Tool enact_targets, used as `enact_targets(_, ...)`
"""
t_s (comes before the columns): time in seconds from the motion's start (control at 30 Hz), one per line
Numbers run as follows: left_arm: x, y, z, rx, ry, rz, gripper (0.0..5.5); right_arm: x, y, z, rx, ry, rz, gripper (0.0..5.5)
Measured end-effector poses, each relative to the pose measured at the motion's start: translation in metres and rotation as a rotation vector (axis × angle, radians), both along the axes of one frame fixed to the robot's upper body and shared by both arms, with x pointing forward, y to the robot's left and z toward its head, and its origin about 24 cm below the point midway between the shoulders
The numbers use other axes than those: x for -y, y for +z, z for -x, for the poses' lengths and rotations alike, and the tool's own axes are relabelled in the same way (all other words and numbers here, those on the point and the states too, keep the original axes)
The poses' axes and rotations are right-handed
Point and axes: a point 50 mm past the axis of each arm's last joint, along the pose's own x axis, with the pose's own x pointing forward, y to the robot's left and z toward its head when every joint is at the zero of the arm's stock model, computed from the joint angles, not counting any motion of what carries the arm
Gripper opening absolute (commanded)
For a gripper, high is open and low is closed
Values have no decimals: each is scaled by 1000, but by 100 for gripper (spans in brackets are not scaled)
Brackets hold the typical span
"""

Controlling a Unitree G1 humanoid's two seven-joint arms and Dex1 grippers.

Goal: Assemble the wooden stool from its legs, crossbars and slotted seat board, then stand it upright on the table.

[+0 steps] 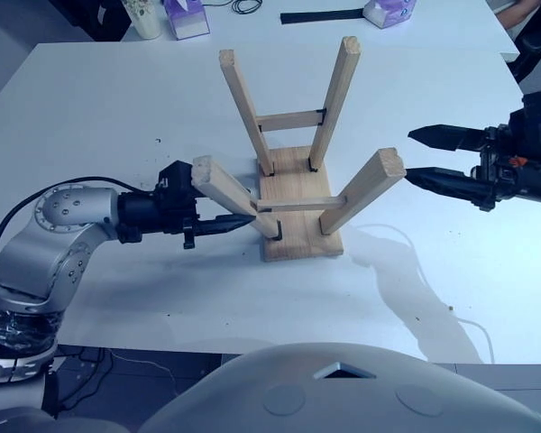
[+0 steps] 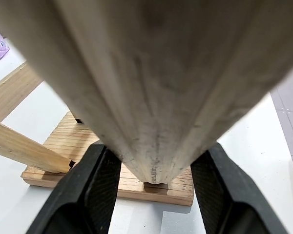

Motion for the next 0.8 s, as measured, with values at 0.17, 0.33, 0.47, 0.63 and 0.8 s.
enact_targets(0.17,7,-1,-5,23,-28,-46,205,-2,0,0,5,-5,-3,333)
enact_targets(0.33,10,0,-9,53,-43,-71,205,-2,-1,-1,9,-33,-10,333)
enact_targets(0.47,12,1,-14,80,-27,-70,205,-5,-1,-7,26,-100,-35,333)
enact_targets(0.63,23,1,-22,122,-6,-110,205,-38,31,-13,201,-85,-234,333)
enact_targets(0.8,32,3,-29,122,11,-122,205,-68,62,-10,340,-110,-387,333)
